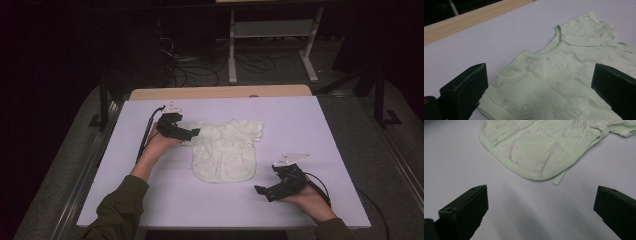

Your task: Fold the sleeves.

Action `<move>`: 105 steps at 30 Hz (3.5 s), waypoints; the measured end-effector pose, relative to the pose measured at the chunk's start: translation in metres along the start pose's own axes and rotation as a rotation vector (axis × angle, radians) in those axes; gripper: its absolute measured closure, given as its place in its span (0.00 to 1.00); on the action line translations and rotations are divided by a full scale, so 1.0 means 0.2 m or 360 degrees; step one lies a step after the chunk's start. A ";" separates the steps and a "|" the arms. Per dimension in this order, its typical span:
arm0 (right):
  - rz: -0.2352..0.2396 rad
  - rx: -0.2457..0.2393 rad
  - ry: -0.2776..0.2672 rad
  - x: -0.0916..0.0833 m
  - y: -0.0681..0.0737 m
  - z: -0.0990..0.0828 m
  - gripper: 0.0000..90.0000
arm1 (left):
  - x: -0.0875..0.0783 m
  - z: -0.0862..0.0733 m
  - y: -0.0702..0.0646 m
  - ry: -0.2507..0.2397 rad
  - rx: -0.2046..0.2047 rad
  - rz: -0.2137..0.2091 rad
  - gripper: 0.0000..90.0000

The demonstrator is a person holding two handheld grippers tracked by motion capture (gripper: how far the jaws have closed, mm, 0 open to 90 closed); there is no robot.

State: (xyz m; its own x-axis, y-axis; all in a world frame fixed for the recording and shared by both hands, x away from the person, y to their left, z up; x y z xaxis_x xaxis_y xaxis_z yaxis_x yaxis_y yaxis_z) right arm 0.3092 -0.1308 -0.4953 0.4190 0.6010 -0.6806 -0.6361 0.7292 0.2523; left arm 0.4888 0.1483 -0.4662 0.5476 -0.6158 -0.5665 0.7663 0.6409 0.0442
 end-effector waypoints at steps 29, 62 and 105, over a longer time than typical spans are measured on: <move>-0.0013 0.0038 -0.0005 0.00 0.00 0.00 0.00 | 0.08 -0.03 0.12 0.0034 -0.0028 0.0072 0.01; -0.0012 0.0030 -0.0004 0.01 0.00 0.00 0.00 | 0.03 -0.10 0.20 0.0147 -0.0092 0.0143 0.46; -0.0009 0.0023 0.0001 0.01 0.00 -0.01 0.00 | 0.06 -0.23 0.28 0.0283 -0.0215 0.0173 0.77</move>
State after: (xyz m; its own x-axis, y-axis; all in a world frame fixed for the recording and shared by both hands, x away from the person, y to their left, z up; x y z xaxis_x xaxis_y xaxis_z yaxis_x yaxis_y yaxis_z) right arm 0.3095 -0.1304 -0.4977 0.4220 0.5965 -0.6827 -0.6241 0.7374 0.2585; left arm 0.5232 0.1976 -0.5093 0.5475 -0.4574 -0.7007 0.6480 0.7616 0.0091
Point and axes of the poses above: each handheld gripper's, and its own axes: x roughly forward along the jaws, z roughly out of its top, y roughly to its left, the point moved 8 cm from there along x, roughly forward along the jaws, and after that the axes turned 8 degrees about x, right-handed, at the moved point
